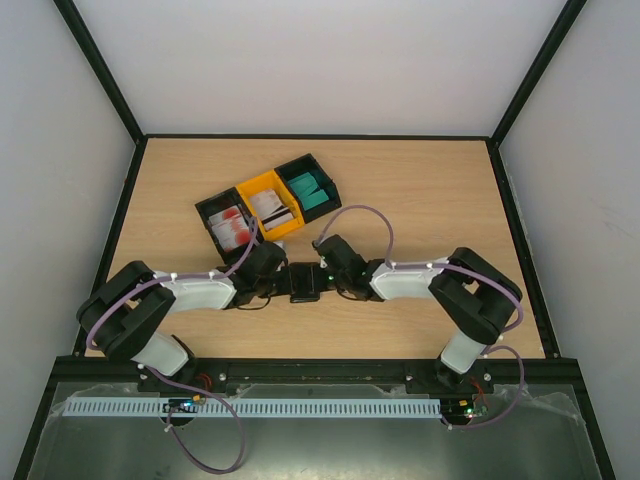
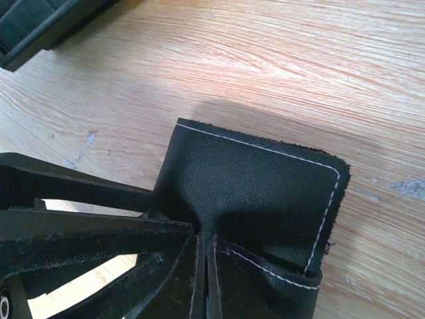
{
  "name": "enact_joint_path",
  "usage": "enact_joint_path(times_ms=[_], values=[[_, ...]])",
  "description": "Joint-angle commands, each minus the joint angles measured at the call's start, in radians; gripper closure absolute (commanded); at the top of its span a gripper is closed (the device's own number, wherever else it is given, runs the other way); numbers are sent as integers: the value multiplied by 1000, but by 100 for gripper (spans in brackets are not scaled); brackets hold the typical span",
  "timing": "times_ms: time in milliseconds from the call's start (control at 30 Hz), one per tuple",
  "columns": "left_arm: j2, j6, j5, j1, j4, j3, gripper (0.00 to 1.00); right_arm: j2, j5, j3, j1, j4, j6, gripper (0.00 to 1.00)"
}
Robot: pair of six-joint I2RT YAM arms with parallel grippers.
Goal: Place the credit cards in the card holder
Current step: Close the card holder at the center of the board.
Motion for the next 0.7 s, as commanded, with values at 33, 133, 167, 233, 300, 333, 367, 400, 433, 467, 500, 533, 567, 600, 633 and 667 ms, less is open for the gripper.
enact_joint_path(times_ms=[33, 133, 167, 233, 300, 333, 367, 400, 433, 467, 500, 533, 567, 600, 633, 667], values=[[26, -6, 15, -14, -30, -24, 70, 31, -3, -139, 4, -48, 79, 98], [28, -8, 14, -14, -32, -25, 70, 47, -23, -174, -15, 4, 98, 98], [27, -8, 14, -14, -33, -25, 70, 54, -28, -181, -19, 14, 101, 98], [28, -9, 13, -15, -36, -24, 70, 61, -29, -194, -20, 32, 101, 98], [28, -9, 13, -14, -39, -22, 70, 64, -31, -210, -20, 50, 104, 98], [28, -9, 12, -14, -40, -23, 70, 68, -32, -217, -20, 57, 105, 98], [28, -11, 10, -14, -41, -22, 70, 74, -36, -225, -20, 67, 107, 98], [28, -10, 10, -14, -41, -21, 70, 81, -39, -233, -19, 76, 109, 98], [29, -11, 10, -13, -42, -21, 70, 89, -43, -241, -20, 85, 111, 98], [29, -12, 10, -14, -43, -22, 70, 95, -46, -248, -20, 94, 113, 98], [31, -12, 10, -15, -42, -21, 70, 100, -46, -255, -20, 100, 113, 98], [31, -13, 8, -13, -44, -19, 70, 103, -46, -262, -19, 107, 113, 98], [31, -14, 8, -14, -45, -20, 70, 104, -44, -268, -20, 111, 112, 98], [31, -14, 7, -13, -48, -19, 70, 103, -40, -273, -19, 115, 109, 98], [29, -14, 7, -14, -49, -18, 70, 102, -34, -278, -20, 117, 104, 98], [30, -14, 6, -14, -49, -17, 70, 103, -27, -285, -19, 117, 102, 98]])
